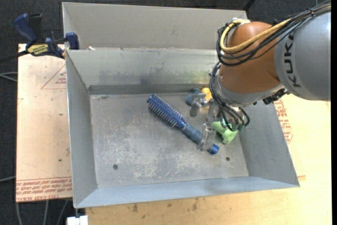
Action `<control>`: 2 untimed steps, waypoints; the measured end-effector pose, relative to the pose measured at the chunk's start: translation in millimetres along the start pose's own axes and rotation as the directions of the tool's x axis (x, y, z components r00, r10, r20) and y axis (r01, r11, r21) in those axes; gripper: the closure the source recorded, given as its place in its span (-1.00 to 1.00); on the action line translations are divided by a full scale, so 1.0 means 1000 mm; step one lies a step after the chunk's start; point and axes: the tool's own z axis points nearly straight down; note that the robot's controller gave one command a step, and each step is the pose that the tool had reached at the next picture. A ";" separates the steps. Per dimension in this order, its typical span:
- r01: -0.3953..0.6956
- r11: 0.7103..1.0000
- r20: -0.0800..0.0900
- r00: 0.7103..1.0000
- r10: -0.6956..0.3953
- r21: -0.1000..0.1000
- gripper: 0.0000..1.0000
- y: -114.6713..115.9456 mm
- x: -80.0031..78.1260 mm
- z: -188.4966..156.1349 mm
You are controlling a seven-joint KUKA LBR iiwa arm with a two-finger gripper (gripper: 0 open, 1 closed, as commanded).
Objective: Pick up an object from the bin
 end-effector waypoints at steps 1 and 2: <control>-0.181 0.983 0.013 0.983 0.181 -0.003 -1.00 -0.004 -0.013 0.114; -0.180 0.984 0.011 0.984 0.180 -0.003 1.00 -0.004 -0.012 0.112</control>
Offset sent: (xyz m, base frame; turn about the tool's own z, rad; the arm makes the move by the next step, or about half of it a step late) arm 0.0099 -0.0044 -0.1140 0.1816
